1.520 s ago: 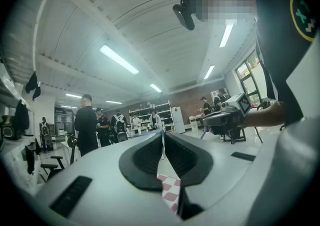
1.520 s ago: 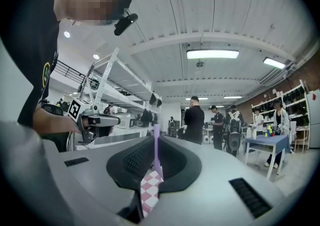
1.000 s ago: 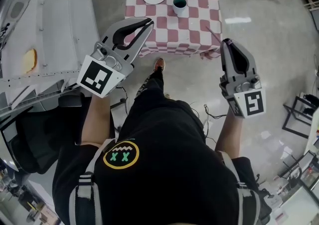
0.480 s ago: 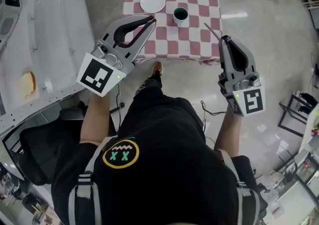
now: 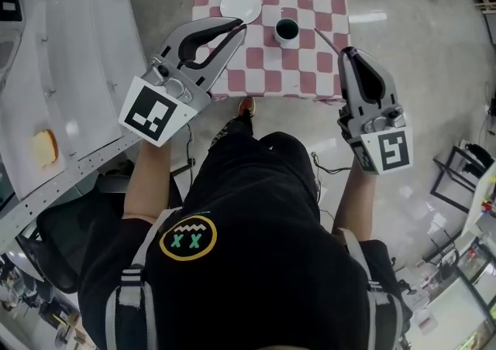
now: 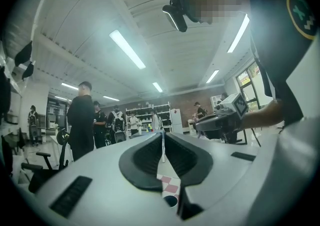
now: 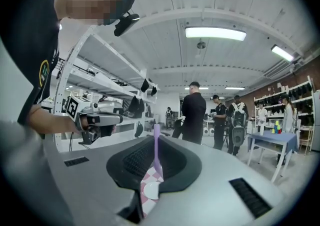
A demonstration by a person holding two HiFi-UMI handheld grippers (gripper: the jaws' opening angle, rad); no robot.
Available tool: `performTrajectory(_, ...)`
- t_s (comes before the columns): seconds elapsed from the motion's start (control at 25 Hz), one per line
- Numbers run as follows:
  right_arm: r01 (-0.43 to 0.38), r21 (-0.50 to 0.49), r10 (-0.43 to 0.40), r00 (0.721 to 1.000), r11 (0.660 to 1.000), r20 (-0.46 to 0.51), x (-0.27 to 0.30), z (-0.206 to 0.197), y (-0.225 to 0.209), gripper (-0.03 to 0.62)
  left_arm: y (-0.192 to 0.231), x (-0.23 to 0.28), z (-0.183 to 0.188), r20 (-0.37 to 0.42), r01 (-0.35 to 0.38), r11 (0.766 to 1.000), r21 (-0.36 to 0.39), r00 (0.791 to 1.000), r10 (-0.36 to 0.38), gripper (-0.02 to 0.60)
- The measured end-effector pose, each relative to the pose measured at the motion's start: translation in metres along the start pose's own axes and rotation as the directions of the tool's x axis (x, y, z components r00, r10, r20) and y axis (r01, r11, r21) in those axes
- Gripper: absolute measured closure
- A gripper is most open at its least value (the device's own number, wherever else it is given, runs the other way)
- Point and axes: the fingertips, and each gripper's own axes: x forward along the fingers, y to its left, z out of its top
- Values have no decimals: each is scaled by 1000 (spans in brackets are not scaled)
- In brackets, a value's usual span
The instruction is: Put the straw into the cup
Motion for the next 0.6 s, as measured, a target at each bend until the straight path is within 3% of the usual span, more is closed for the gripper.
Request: performTrajectory(0.6, -99, 57, 102, 994, 993, -35, 42, -34, -31, 551, 19, 34, -13, -41, -63, 998, -2, 997, 62, 551)
